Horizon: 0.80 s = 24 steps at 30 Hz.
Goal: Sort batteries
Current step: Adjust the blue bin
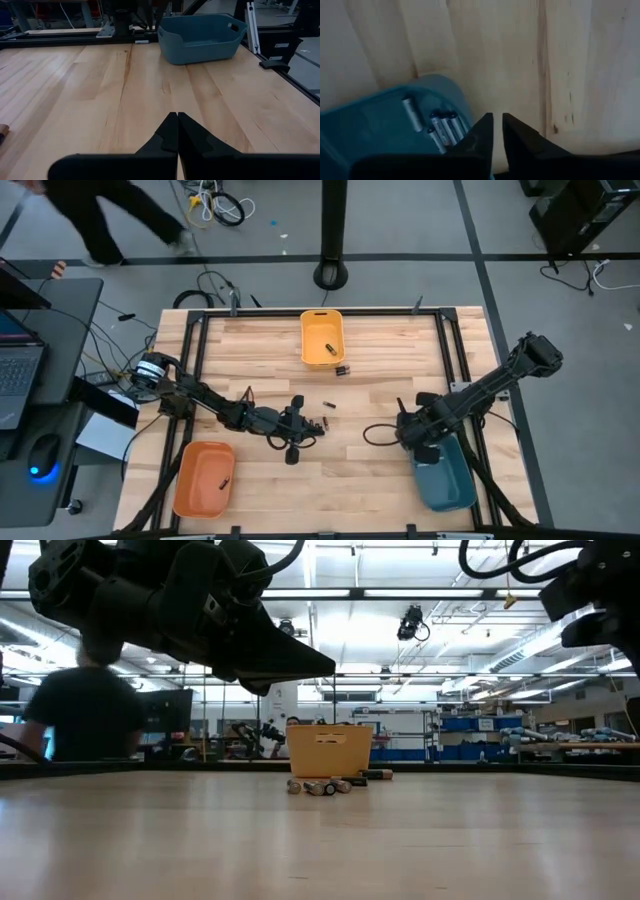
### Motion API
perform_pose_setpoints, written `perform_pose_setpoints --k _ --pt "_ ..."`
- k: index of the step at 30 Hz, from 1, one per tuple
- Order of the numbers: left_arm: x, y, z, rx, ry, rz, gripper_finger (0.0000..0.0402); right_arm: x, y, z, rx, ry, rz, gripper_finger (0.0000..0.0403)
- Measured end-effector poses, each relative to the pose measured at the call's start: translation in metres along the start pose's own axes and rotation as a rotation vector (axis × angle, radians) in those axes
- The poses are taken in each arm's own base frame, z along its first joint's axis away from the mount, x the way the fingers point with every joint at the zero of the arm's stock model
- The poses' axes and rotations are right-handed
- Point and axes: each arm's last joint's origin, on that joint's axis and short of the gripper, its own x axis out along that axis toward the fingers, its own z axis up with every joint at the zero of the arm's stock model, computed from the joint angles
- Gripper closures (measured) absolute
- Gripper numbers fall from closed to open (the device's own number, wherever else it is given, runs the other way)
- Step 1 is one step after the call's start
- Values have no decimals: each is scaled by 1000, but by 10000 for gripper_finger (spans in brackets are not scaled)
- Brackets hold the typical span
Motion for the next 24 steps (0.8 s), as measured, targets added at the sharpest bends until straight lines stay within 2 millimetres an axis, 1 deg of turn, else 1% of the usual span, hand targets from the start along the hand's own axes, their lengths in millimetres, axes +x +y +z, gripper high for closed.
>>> perform_pose_setpoints --k 4,6,9,14,16,20,24 --pt "0 0 0 0 0 0 396 0 1 0 2 26 38 384" --pt "0 0 0 0 0 0 396 0 2 0 1 36 63 394" --pt "0 0 0 1 0 0 396 0 3 -1 0 50 80 391" --pt "0 0 0 2 0 0 396 0 -7 -3 54 24 -81 383" --pt "0 0 0 2 0 0 396 0 -10 -4 77 38 -98 388" --pt "0 0 0 3 1 0 396 0 -8 -5 85 98 -23 395" --pt "0 0 -2 6 17 1 396 4 -5 -8 110 168 58 390"
